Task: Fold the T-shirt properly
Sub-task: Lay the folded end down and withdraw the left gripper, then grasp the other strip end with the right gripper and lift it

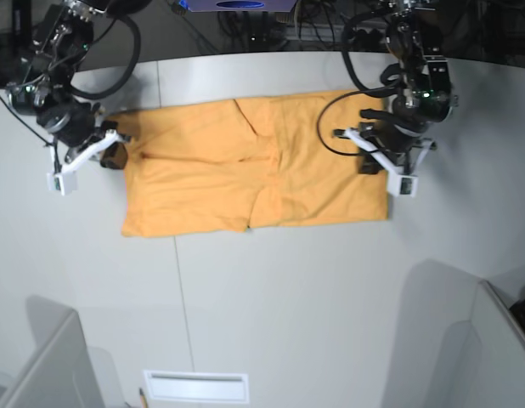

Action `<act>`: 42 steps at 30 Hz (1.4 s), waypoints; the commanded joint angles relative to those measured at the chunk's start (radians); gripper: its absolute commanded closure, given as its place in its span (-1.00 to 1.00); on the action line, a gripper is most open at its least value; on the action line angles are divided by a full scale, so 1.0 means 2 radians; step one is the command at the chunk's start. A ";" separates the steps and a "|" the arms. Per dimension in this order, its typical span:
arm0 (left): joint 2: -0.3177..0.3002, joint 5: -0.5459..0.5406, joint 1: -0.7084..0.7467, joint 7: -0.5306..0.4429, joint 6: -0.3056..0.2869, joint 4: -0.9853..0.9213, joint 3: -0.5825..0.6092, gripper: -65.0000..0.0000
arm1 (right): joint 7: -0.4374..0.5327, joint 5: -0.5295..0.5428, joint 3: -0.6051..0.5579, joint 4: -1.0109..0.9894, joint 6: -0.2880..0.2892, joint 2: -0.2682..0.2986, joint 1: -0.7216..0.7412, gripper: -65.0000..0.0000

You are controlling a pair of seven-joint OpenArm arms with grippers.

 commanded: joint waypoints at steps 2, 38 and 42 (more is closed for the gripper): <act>-0.002 -0.013 0.012 -0.015 -0.005 0.010 -0.051 1.00 | -0.013 0.007 0.016 -0.013 0.004 0.008 0.027 0.02; -0.044 -0.007 0.063 -0.019 -0.144 -0.040 -0.246 1.00 | -0.021 0.016 -0.094 -0.348 0.064 0.055 0.142 -0.38; -0.043 0.046 0.030 -0.020 -0.144 -0.073 -0.204 1.00 | -0.001 0.016 -0.094 -0.380 0.064 0.058 0.149 0.26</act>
